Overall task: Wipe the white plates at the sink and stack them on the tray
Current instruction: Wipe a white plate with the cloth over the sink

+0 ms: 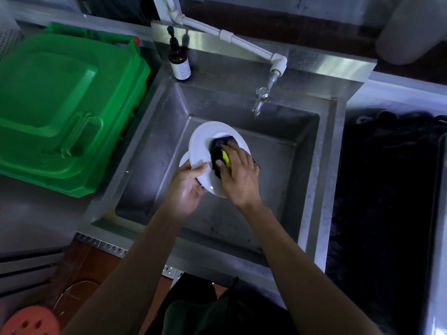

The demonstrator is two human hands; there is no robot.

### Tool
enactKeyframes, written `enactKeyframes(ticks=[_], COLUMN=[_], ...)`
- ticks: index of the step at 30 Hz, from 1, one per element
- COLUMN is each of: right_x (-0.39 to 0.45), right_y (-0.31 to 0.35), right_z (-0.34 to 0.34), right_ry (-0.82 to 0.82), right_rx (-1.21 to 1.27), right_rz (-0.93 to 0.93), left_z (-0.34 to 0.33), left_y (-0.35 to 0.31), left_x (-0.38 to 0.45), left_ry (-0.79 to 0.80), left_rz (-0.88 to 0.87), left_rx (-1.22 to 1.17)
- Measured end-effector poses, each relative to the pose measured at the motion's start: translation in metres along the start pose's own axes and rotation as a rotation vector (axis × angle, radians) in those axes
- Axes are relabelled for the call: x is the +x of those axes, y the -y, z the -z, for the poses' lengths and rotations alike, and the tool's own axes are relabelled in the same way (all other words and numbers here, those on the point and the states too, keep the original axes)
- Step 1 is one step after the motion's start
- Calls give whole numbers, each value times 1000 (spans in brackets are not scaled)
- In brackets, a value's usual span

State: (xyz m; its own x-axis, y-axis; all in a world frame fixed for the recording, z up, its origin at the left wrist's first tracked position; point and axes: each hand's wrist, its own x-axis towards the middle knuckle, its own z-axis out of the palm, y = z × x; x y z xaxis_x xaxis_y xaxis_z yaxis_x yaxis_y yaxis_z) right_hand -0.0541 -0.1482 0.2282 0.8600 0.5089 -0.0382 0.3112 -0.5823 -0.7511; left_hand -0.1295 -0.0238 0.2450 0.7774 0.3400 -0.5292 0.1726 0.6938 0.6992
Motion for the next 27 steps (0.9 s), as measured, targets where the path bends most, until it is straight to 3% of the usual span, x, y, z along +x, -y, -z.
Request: enactKeyframes(ticks=[12, 27], right_x=[-28, -36], right_y=[9, -11], right_z=[-28, -1], right_ry=[-67, -332], right_rx=[-53, 123], right_rz=[70, -234], left_z=[4, 34], left_y=[-6, -44], left_x=[11, 22], left_ry=[-144, 103], left_rz=[39, 156], left_rx=[-229, -78])
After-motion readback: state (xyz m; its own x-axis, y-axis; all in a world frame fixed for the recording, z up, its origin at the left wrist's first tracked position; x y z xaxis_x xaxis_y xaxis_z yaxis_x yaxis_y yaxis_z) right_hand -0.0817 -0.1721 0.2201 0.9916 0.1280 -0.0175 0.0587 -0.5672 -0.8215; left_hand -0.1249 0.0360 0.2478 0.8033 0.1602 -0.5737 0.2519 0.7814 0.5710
